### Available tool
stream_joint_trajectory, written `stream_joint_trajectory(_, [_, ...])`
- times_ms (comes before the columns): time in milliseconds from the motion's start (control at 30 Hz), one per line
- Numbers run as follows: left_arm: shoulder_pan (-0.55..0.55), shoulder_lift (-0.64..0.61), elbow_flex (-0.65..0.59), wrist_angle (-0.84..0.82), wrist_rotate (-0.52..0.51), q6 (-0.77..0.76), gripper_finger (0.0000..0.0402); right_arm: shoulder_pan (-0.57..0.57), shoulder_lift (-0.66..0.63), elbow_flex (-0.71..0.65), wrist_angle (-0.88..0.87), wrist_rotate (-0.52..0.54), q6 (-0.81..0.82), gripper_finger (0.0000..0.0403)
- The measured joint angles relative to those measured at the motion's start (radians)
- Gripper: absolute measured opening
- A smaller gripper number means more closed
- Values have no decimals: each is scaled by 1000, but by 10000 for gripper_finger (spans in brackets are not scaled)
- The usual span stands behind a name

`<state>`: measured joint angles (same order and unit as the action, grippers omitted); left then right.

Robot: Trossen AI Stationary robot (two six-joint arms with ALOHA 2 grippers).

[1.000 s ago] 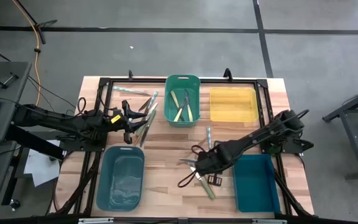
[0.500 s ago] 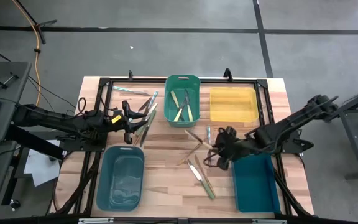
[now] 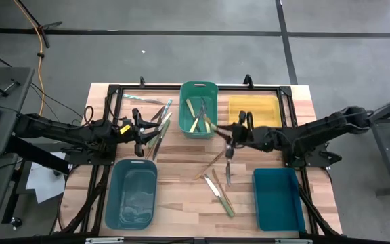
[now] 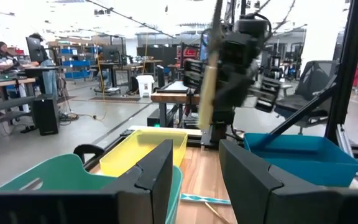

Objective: Sort silverware by color (type)
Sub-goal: Put the yellow knife into the green bin

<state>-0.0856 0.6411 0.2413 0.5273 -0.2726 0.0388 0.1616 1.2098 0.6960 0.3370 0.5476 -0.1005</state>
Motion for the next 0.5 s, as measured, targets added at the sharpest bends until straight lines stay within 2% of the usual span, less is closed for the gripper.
stream_joint_trajectory(167, [0, 0, 0, -6, 0, 13, 126, -88, 0, 0, 20, -54, -13, 53])
stream_joint_trajectory(500, [0, 0, 0, -9, 0, 173, 126, -214, 1, 0, 31, -199, 53, 53])
